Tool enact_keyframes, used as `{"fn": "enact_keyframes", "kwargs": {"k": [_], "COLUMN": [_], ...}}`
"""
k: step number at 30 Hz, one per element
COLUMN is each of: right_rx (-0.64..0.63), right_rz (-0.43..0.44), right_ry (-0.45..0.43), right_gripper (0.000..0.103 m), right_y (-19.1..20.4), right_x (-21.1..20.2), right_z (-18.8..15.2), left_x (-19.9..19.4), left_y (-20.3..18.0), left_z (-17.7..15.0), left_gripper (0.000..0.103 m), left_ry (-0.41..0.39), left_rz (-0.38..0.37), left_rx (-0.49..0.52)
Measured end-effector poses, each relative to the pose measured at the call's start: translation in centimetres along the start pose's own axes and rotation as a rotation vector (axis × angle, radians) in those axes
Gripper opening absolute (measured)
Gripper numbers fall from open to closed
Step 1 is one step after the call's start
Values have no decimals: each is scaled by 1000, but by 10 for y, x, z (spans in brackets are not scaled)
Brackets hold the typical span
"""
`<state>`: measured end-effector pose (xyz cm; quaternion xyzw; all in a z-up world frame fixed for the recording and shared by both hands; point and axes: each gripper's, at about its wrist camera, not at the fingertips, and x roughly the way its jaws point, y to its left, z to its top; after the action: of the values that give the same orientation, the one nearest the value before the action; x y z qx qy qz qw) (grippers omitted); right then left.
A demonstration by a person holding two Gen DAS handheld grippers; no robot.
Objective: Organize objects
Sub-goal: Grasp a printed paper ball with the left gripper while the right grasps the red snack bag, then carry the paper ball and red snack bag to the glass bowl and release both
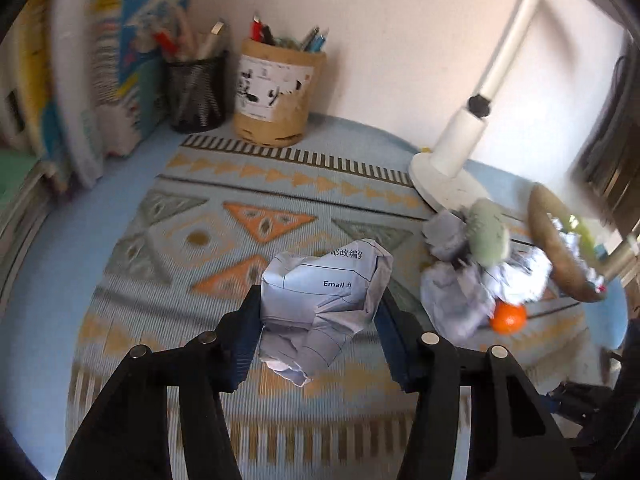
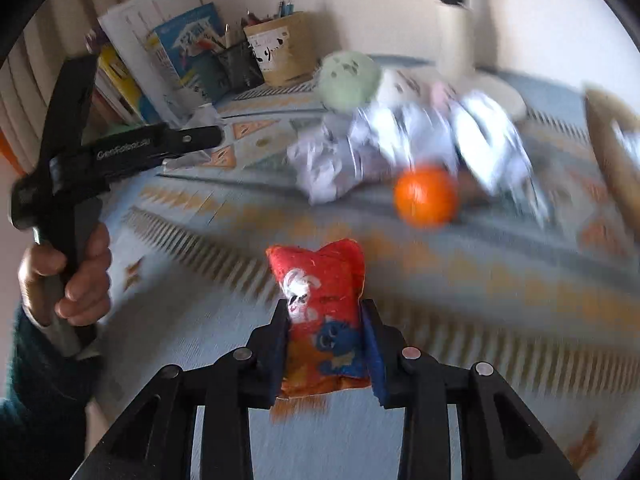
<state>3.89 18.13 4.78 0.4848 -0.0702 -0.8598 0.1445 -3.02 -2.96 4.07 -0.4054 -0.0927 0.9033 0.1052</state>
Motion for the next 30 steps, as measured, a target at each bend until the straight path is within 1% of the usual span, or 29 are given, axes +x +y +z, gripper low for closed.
{"fn": "enact_keyframes", "kwargs": {"k": [1, 3, 4, 5, 6, 7, 8, 9, 10, 11, 12, 14, 15, 16, 17, 19, 21, 23, 26, 30], "right_rx": [12, 44, 62, 70, 78, 84, 80, 67, 59, 50, 27, -11, -30, -34, -37, -36, -11, 12, -9, -39], "right_rz": [-35, -108, -128, -122, -78, -52, -56, -63, -60, -58, -77, -143, -193, -224, -250, -265, -256, -248, -275, -260], "right_ry": [-12, -61, -87, -91, -70, -54, -61, -73, -74, -73, -69, -64, -63, -69, -78, -93, -108, -122, -140, -204], "right_gripper": [33, 33, 33, 35, 40, 45, 48, 52, 63, 67, 74, 76, 74, 66, 61, 42, 35, 32, 31, 30], "right_y": [-7, -15, -20, -21, -24, -24, -22, -18, -15, -11, -4, 9, 15, 16, 16, 15, 10, 6, 13, 22], "right_x": [-5, -17, -24, -24, -20, -18, -16, -17, -18, -17, -13, -5, -1, 0, 0, 0, -4, -7, -9, -21], "right_z": [-4, -11, -14, -14, -16, -16, -18, -20, -22, -22, -21, -20, -17, -17, -17, -18, -20, -21, -23, -27], "left_x": [-4, -12, -15, -12, -12, -15, -16, -20, -20, -17, -15, -14, -14, -15, -15, -16, -15, -15, -15, -14], "left_y": [-1, -12, -14, -16, -19, -25, -27, -28, -27, -25, -23, -22, -22, -21, -21, -21, -24, -26, -29, -31], "left_z": [-5, -23, -28, -31, -35, -41, -41, -41, -39, -39, -38, -37, -37, -38, -37, -39, -39, -40, -42, -42], "left_gripper": [51, 51, 51, 51, 52, 52, 52, 52, 52, 52, 52, 52, 52, 52, 52, 52, 52, 52, 52, 52], "left_ry": [-10, -56, -69, -79, -94, -105, -111, -136, -139, -133, -120, -118, -122, -126, -129, -129, -128, -131, -133, -133], "left_rz": [-4, 13, 21, 27, 34, 69, 90, 77, 72, 74, 79, 79, 79, 78, 77, 79, 83, 90, 101, 112], "left_rx": [-5, 1, 7, 12, 25, 56, 72, 79, 82, 80, 73, 64, 59, 55, 55, 61, 73, 85, 105, 114]}}
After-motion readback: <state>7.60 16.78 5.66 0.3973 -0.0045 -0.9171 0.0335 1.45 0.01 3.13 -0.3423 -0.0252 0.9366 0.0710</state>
